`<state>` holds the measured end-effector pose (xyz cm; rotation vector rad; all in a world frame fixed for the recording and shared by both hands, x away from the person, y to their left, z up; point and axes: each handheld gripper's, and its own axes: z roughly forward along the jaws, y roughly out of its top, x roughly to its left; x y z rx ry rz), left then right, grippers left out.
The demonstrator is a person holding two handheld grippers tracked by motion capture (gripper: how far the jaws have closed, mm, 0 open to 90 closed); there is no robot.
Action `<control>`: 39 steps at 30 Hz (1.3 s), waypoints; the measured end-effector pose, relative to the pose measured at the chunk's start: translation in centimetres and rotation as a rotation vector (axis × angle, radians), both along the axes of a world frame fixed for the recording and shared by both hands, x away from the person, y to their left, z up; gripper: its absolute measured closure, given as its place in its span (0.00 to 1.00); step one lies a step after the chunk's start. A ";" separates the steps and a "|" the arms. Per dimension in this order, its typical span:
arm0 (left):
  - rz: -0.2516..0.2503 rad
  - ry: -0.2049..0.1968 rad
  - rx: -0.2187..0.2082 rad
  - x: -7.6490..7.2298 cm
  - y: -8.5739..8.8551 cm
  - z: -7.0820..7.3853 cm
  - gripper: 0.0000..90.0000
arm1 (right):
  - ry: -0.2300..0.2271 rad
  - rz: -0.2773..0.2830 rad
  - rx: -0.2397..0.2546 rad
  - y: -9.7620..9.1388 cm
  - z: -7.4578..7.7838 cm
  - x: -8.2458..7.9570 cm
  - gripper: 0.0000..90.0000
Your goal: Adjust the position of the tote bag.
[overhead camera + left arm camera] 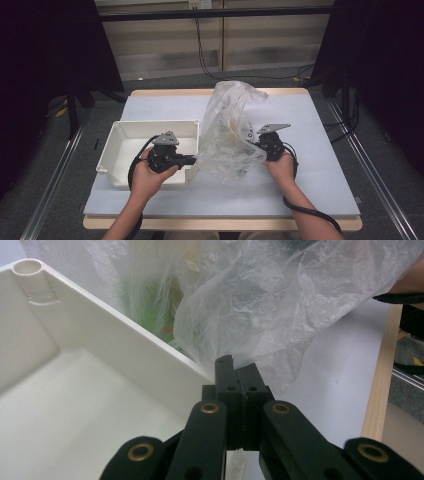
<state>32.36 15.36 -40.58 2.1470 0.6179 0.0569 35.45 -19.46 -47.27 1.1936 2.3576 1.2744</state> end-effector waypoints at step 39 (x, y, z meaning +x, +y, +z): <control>0.019 -0.001 -0.006 0.0 0.5 -0.4 1.00 | 0.044 -0.055 -0.053 0.8 -0.5 2.1 0.44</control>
